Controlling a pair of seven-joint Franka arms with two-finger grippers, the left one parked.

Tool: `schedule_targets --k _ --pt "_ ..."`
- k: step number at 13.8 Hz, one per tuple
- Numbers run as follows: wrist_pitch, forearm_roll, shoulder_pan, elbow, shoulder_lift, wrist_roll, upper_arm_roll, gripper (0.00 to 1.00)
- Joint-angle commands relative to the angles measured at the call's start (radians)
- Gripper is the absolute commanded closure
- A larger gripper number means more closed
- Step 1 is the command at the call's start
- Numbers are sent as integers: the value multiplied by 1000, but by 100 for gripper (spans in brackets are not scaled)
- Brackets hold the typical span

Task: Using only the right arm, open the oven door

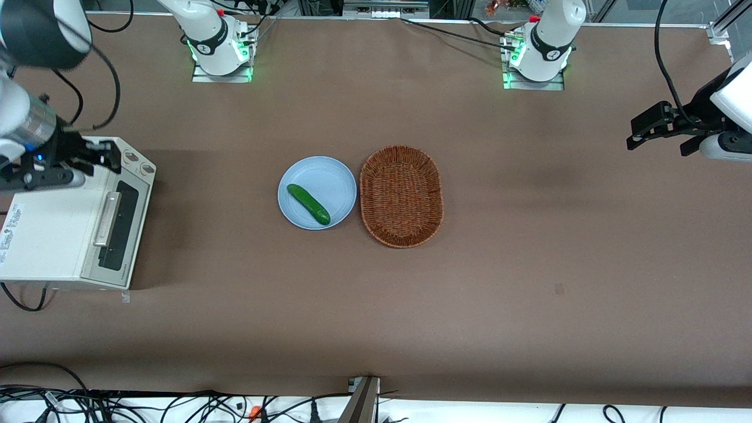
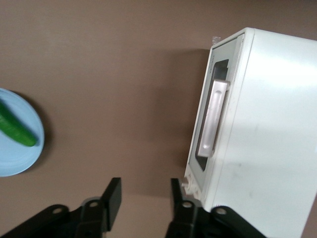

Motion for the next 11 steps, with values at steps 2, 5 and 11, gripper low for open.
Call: schedule_targets --k 2,5,11 --pt "152 -12 -33 -4 145 -54 -37 100" --pt "226 -51 -42 -5 208 -54 -44 100" --pt "313 -55 -53 -57 222 -91 -73 100"
